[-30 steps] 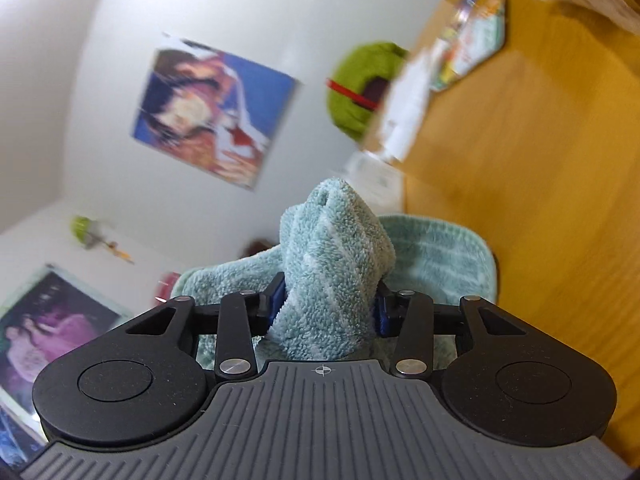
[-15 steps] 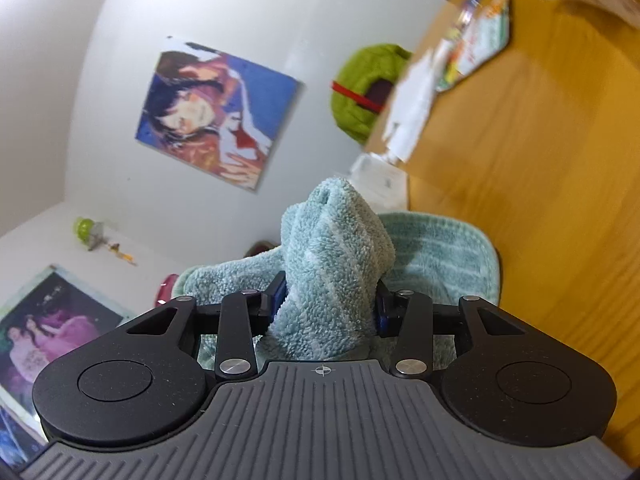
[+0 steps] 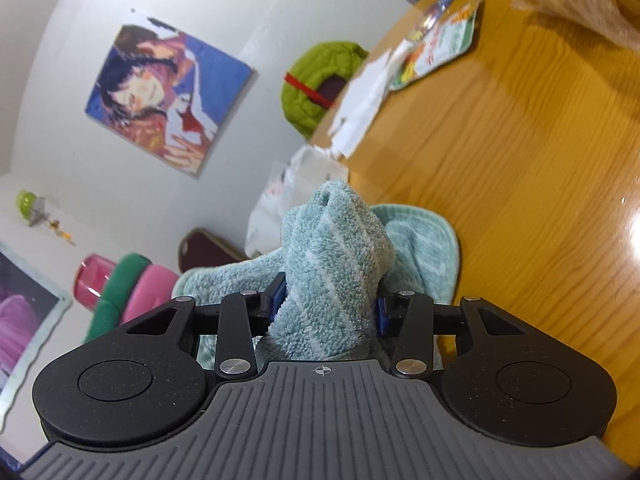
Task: Clean container
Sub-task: 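Hold the pink bottle with the left tool while the right tool rubs the towel along its side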
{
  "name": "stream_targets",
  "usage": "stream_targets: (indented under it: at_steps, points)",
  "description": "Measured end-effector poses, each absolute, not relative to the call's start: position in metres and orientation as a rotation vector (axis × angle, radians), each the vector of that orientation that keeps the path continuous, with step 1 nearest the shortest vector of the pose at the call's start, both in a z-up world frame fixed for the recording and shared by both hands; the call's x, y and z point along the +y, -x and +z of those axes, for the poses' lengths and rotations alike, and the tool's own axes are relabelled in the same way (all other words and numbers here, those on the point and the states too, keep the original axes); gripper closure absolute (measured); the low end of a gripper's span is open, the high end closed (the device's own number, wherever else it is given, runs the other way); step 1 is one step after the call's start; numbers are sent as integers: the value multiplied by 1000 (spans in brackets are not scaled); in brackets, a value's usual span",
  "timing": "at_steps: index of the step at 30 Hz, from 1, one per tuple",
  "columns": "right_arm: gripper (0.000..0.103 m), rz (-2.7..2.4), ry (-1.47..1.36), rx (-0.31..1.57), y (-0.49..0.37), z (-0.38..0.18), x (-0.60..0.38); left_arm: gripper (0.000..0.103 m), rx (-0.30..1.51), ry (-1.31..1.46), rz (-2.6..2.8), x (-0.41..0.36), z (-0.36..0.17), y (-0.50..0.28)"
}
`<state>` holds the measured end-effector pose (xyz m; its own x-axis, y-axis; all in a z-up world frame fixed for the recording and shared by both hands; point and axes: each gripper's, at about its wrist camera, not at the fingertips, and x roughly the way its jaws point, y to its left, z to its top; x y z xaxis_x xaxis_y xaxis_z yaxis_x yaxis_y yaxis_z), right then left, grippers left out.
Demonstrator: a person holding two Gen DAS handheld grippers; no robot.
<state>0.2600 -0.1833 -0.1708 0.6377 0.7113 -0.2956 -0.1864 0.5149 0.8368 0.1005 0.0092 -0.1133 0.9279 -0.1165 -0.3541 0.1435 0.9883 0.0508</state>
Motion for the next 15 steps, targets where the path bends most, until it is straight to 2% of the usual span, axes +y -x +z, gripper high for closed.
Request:
stream_targets:
  at_steps: [3, 9, 12, 15]
  points:
    - [56, 605, -880, 640, -259, -167, -186, 24, 371, -98, -175, 2, -116, -100]
    - [56, 650, -855, 688, -258, -163, -184, 27, 354, -79, -204, 12, -119, -109]
    - [56, 652, -855, 717, -253, -161, -184, 33, 354, -48, -222, 22, -118, -118]
    - [56, 668, -880, 704, -251, -161, -187, 34, 354, -24, -237, 29, -117, -123]
